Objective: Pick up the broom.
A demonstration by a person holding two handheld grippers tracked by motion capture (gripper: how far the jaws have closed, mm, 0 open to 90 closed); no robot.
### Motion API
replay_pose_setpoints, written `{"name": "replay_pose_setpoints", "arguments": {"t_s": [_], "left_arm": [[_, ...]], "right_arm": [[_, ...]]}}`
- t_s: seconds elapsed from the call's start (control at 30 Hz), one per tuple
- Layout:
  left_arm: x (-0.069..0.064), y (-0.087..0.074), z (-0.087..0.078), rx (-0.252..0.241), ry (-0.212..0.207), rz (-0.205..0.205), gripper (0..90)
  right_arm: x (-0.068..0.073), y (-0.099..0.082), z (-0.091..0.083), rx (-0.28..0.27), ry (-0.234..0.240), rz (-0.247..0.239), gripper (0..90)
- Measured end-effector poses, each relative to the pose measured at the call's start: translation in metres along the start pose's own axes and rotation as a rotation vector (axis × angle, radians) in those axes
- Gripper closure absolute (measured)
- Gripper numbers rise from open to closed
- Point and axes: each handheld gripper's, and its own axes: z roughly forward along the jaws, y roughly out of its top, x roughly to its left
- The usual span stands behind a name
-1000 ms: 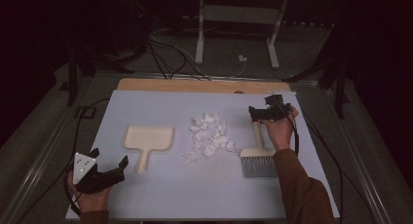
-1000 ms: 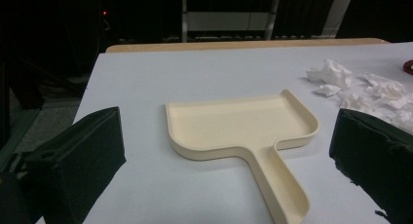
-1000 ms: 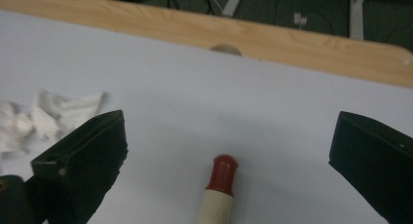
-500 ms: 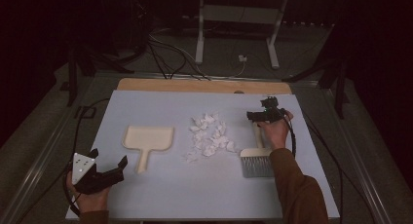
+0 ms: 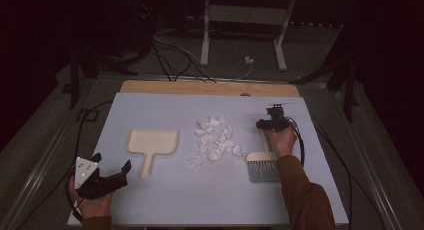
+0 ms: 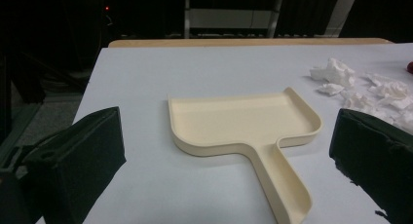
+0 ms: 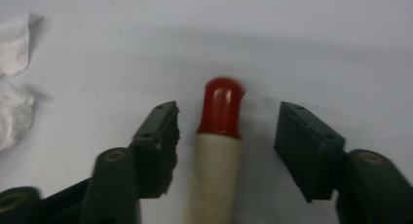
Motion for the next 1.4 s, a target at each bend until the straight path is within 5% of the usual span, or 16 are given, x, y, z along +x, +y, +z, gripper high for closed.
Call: {"name": "replay_pose_setpoints", "arguments": {"t_s": [0.27,0.47,0.93,1.2,1.4], "left_arm": [[-0.001,0.000,0.000,0.002,0.000,0.003,0.4],[-0.001,0.000,0.000,0.005,0.006,0.009,0.4],[-0.007,0.002,0.000,0.012,0.005,0.005,0.4],[-0.027,0.009,0.006,-0.004,-0.042,0.026,0.4],[-0.055,0.018,0.019,-0.012,-0.132,0.071,0.3]], "right_arm": [[0.012,-0.002,0.001,0.027,-0.070,-0.014,66.9],[0.016,-0.001,0.000,0.030,-0.077,-0.018,67.9],[0.014,0.001,-0.037,-0.097,-0.025,-0.012,68.7],[0.010,-0.003,-0.070,-0.190,0.040,-0.021,68.7],[0.012,-0.008,-0.103,-0.268,0.065,-0.049,68.8]]}}
